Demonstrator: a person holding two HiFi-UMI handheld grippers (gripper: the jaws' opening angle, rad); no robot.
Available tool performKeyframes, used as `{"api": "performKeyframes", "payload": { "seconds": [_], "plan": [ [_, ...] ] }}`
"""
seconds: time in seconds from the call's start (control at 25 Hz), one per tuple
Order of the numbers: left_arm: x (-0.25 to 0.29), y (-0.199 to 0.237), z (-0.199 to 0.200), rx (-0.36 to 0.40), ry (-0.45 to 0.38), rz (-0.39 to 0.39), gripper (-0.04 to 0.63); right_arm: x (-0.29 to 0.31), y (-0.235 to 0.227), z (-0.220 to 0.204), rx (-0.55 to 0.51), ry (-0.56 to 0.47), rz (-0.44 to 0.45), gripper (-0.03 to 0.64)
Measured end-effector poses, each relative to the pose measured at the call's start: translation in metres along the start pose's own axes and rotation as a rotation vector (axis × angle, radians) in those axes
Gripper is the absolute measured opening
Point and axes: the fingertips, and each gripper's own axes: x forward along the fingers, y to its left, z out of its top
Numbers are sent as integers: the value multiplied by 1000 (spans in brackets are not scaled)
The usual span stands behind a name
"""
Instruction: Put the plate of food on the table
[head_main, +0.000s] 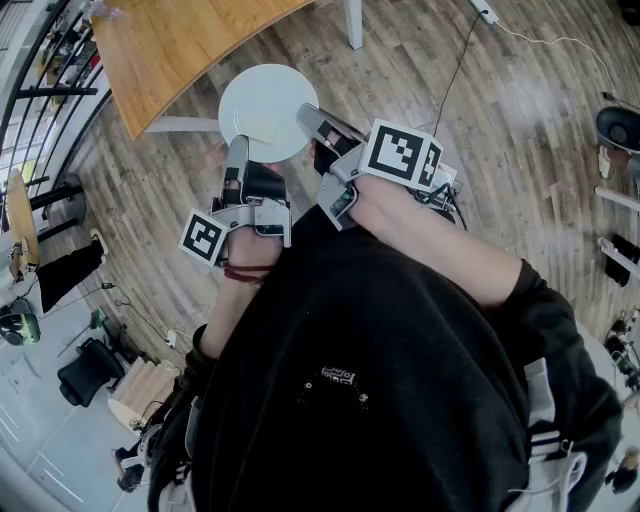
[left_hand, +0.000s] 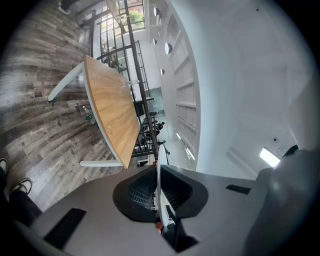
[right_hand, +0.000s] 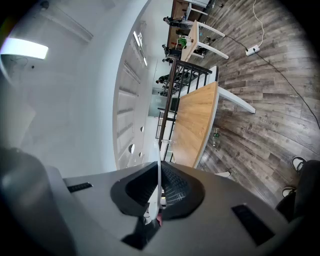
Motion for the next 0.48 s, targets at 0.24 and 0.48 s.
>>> {"api": "performKeyframes", "payload": {
  "seconds": [0.24,0.48],
  "plan": [
    [1,1,0,-4,1,11,18,1,-1,0,-6,8,-9,31],
    [-2,2,-1,-11,-11,25,18,1,2,0,-29,25,-6,32]
  ]
}}
